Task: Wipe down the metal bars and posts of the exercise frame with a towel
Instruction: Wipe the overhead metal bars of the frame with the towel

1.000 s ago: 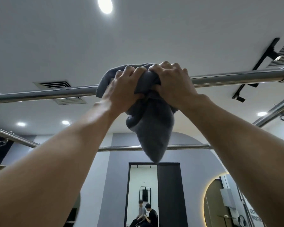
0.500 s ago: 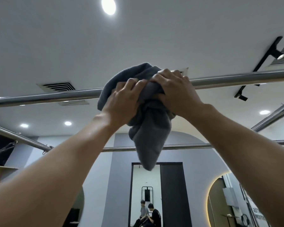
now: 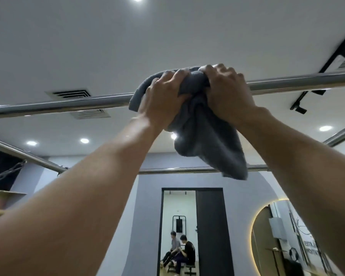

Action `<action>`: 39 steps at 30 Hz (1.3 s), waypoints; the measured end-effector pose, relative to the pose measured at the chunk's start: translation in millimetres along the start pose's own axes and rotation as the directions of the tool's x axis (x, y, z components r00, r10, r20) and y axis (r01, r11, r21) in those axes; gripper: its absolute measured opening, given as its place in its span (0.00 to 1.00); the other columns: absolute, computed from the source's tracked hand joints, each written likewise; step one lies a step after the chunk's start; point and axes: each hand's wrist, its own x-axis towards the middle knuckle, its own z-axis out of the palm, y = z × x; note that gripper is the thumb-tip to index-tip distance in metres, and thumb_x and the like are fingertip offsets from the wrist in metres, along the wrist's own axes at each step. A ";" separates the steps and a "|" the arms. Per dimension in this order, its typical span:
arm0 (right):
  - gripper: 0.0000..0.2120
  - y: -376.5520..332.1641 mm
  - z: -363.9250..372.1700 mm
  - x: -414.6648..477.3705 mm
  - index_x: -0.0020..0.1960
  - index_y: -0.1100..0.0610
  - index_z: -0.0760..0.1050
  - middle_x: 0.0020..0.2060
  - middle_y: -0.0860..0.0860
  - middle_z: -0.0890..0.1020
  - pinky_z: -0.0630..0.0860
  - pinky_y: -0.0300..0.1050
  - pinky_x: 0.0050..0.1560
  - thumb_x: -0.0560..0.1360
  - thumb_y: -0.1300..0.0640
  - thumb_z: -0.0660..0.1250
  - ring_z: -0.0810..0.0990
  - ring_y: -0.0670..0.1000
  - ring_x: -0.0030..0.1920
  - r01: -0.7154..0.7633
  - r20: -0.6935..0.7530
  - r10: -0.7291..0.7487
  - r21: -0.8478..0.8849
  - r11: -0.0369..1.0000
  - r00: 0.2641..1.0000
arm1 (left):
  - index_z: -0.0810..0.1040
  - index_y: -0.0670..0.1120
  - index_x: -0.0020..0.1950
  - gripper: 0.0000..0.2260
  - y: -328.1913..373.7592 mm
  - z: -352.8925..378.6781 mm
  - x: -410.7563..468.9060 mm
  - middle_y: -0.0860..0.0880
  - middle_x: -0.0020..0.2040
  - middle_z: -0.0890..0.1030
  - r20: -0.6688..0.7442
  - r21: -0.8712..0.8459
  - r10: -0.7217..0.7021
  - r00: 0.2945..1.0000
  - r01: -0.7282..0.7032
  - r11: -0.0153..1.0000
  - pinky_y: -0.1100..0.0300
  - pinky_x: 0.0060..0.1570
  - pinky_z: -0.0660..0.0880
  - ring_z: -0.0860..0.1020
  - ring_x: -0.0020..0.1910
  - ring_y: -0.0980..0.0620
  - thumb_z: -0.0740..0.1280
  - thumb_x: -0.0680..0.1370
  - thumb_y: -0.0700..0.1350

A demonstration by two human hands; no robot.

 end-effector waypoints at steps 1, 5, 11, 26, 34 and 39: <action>0.19 -6.2 3.6 4.5 0.69 0.54 0.66 0.62 0.58 0.74 0.67 0.55 0.60 0.79 0.59 0.56 0.73 0.62 0.61 -0.015 0.016 0.015 0.010 1.000 1.000 | 0.71 0.53 0.71 0.21 -5.2 -2.8 5.5 0.43 0.64 0.76 0.005 0.010 -0.045 0.999 0.044 0.999 0.47 0.61 0.72 0.76 0.60 0.38 0.65 0.78 0.53; 0.19 -37.4 12.8 2.2 0.71 0.52 0.64 0.66 0.56 0.71 0.67 0.57 0.62 0.80 0.58 0.56 0.70 0.61 0.64 0.080 0.015 -0.080 0.010 0.997 0.997 | 0.68 0.51 0.73 0.22 -27.5 -6.7 -19.6 0.40 0.63 0.76 -0.058 0.167 -0.153 0.987 0.160 0.973 0.43 0.58 0.72 0.75 0.60 0.36 0.64 0.79 0.51; 0.20 1.1 -1.9 -11.1 0.68 0.53 0.66 0.65 0.56 0.71 0.66 0.58 0.62 0.77 0.58 0.61 0.70 0.62 0.63 0.038 0.014 -0.038 -0.020 0.999 0.999 | 0.69 0.50 0.72 0.21 13.0 8.8 -15.6 0.39 0.61 0.77 -0.022 0.176 -0.098 0.995 0.100 0.979 0.43 0.56 0.74 0.75 0.59 0.36 0.59 0.79 0.52; 0.20 -94.9 29.3 15.4 0.66 0.54 0.68 0.60 0.58 0.75 0.67 0.58 0.60 0.76 0.62 0.56 0.74 0.63 0.61 -0.095 -0.018 0.095 -0.010 0.995 0.995 | 0.67 0.56 0.71 0.20 -66.6 -33.2 -23.7 0.45 0.62 0.77 0.018 0.137 -0.133 0.991 0.129 0.982 0.47 0.52 0.72 0.75 0.60 0.40 0.61 0.80 0.48; 0.21 -150.5 50.5 26.3 0.68 0.49 0.67 0.61 0.56 0.75 0.68 0.58 0.60 0.76 0.61 0.57 0.74 0.62 0.61 -0.013 0.024 0.013 0.006 1.000 1.000 | 0.70 0.56 0.70 0.19 -128.8 -66.7 -45.8 0.48 0.63 0.72 0.022 0.092 -0.063 0.998 0.060 0.994 0.43 0.53 0.75 0.76 0.57 0.40 0.61 0.80 0.45; 0.20 -160.1 47.3 31.2 0.67 0.50 0.68 0.60 0.56 0.75 0.69 0.60 0.60 0.76 0.60 0.59 0.74 0.62 0.61 -0.005 0.083 0.002 0.034 0.999 0.997 | 0.57 0.50 0.77 0.45 -129.6 -60.9 -58.8 0.46 0.75 0.62 0.129 0.080 -0.054 0.990 0.044 0.996 0.39 0.68 0.65 0.65 0.71 0.40 0.68 0.67 0.70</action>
